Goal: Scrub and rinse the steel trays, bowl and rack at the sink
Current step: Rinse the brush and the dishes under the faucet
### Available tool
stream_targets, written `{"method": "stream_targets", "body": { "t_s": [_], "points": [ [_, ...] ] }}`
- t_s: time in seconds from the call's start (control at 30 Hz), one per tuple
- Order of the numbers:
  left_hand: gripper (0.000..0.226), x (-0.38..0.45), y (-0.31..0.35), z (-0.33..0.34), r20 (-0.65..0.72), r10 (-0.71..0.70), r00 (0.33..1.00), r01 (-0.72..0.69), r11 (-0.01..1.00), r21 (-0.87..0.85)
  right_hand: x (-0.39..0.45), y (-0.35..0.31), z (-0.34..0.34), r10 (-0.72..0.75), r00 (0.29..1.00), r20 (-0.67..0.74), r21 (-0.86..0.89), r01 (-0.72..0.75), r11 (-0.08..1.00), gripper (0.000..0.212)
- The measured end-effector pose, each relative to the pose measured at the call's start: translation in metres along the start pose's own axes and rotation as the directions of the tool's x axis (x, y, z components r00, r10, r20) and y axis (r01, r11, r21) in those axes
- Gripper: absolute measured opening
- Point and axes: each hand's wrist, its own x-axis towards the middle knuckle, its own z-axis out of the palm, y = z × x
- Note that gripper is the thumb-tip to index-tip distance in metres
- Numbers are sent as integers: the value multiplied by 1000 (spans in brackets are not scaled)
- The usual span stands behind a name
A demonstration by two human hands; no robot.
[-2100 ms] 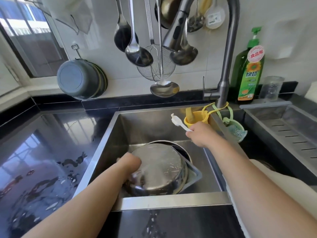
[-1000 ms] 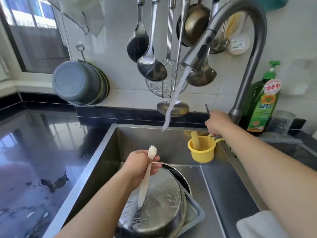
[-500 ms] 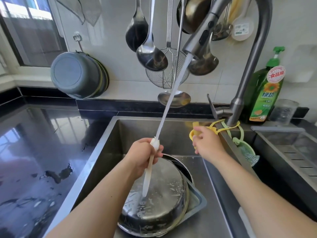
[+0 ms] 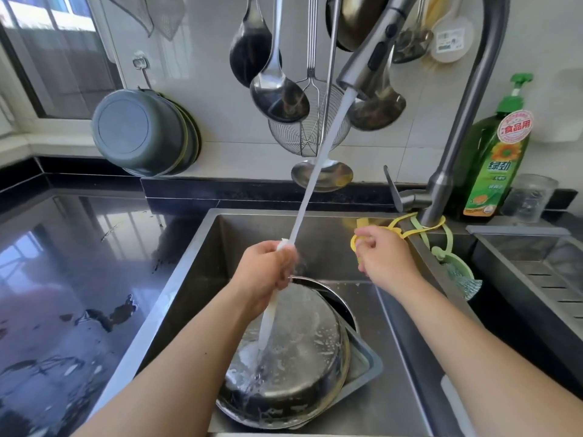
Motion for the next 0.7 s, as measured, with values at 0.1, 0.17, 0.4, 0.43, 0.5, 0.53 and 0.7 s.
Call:
{"method": "stream_targets", "body": {
  "t_s": [0.1,0.17,0.4,0.43,0.5,0.53,0.7],
  "points": [
    [27,2,1,2,3,-6,1000,6,997,76,0,-38,-26,-193,960,-204,49,207,977,26],
    [32,3,2,5,2,-51,999,51,998,23,7,-84,-55,-241,921,-306,184,305,934,25],
    [14,-1,3,6,121,-154,981,166,981,-98,58,-183,-101,-158,957,-244,550,271,790,36],
    [13,-1,4,6,126,-174,977,191,973,-132,58,-186,-101,-171,946,-275,534,298,791,31],
    [12,2,4,6,107,-194,975,211,961,-178,56,-188,-100,-176,936,-305,511,317,799,21],
    [13,3,4,6,97,-196,976,211,958,-192,51,-186,-98,-182,938,-294,505,314,804,18],
    [19,-1,5,9,93,-216,972,231,948,-217,10,-142,-69,-147,983,-106,343,175,923,13]
  ]
}}
